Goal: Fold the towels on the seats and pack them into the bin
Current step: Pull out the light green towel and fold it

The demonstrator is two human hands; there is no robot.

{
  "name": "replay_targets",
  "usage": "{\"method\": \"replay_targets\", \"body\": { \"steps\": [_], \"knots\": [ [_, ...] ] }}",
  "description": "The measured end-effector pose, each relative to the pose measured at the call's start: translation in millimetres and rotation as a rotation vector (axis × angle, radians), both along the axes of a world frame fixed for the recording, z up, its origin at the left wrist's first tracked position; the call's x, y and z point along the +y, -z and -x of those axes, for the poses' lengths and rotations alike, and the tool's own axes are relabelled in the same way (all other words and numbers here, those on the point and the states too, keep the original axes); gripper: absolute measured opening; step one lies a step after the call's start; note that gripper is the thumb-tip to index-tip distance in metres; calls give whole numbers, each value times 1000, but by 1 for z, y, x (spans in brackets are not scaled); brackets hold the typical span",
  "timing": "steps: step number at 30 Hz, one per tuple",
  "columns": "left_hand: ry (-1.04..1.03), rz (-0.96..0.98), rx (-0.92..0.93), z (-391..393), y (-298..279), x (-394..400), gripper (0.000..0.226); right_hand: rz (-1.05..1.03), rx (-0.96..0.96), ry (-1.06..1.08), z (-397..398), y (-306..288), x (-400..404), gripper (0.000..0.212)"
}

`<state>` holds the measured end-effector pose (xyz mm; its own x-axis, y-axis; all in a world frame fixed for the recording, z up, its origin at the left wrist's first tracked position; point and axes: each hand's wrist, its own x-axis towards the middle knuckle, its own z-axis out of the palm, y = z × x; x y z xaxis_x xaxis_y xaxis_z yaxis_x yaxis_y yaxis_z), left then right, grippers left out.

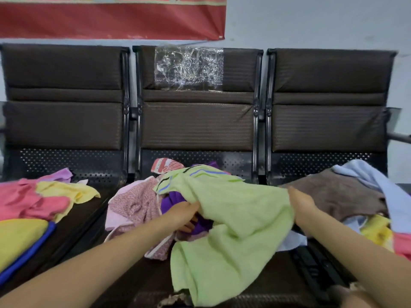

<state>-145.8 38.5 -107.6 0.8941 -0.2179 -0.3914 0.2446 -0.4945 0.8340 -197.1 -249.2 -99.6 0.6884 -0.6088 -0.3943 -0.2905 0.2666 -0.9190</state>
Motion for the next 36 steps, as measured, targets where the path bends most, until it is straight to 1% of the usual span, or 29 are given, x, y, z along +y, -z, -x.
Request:
{"method": "replay_targets", "body": {
  "steps": [2, 3, 4, 5, 6, 7, 9, 10, 11, 13, 16, 18, 19, 21, 22, 23, 25, 26, 28, 30, 32, 34, 35, 36],
  "knots": [
    [-17, 60, -10, 2, 0, -9, 30, -18, -3, -231, 3, 16, -2, 49],
    [-29, 108, -1, 3, 1, -13, 28, -42, 36, -332, 8, 18, 2, 53],
    [-43, 159, 14, 3, 0, -16, 26, -48, 83, -398, 14, 20, 5, 64],
    [-53, 230, 32, 3, 0, -17, 24, -11, 126, -420, 16, 22, 7, 83],
    [-57, 309, 48, 3, 0, -18, 22, 11, 157, -465, 17, 23, 9, 96],
    [-54, 378, 60, 2, 1, -18, 19, 22, 153, -510, 17, 23, 7, 90],
    [-54, 459, 83, 3, 5, -18, 13, 93, 182, -590, 21, 14, 9, 42],
    [-54, 477, 97, 4, 6, -20, 11, 128, 208, -605, 24, 13, 6, 28],
    [-54, 487, 112, 5, 8, -22, 11, 143, 200, -629, 25, 12, 5, 25],
    [-34, 552, 122, 7, 10, -25, 4, 130, 116, -653, 25, 11, 2, 28],
    [-25, 781, 93, 3, -1, -24, 23, 35, -35, -551, 23, 3, 7, 39],
    [-126, 859, 0, -8, -15, -15, 30, -25, -158, -493, 22, -7, 14, 31],
    [-203, 827, -78, -14, -23, -6, 32, -46, -211, -468, 22, -13, 15, 27],
    [-354, 659, -276, -30, -38, 15, 38, -114, -293, -417, 19, -24, 18, 25],
    [-395, 590, -344, -37, -44, 27, 41, -163, -323, -413, 17, -28, 19, 26],
    [-416, 559, -362, -43, -49, 39, 38, -212, -341, -412, 13, -30, 20, 27],
    [-434, 586, -340, -49, -53, 56, 22, -240, -336, -369, 6, -30, 26, 27],
    [-452, 597, -312, -52, -52, 60, 18, -231, -321, -318, 3, -29, 29, 27],
    [-456, 586, -244, -53, -40, 70, 18, -185, -269, -238, -6, -20, 33, 37],
    [-342, 524, -139, -45, -24, 74, 20, -81, -159, -305, -9, -10, 38, 44],
    [-204, 416, -30, -31, -11, 75, 23, -61, -53, -406, -7, -3, 43, 43],
    [-177, 362, 0, -23, -9, 73, 26, 25, -11, -505, -3, -1, 45, 43],
    [-196, 339, -5, -22, -9, 74, 26, 121, 12, -539, -2, -1, 44, 45],
    [-219, 317, 7, -21, -10, 76, 25, 262, 75, -552, 2, -2, 41, 51]
  ]
}}
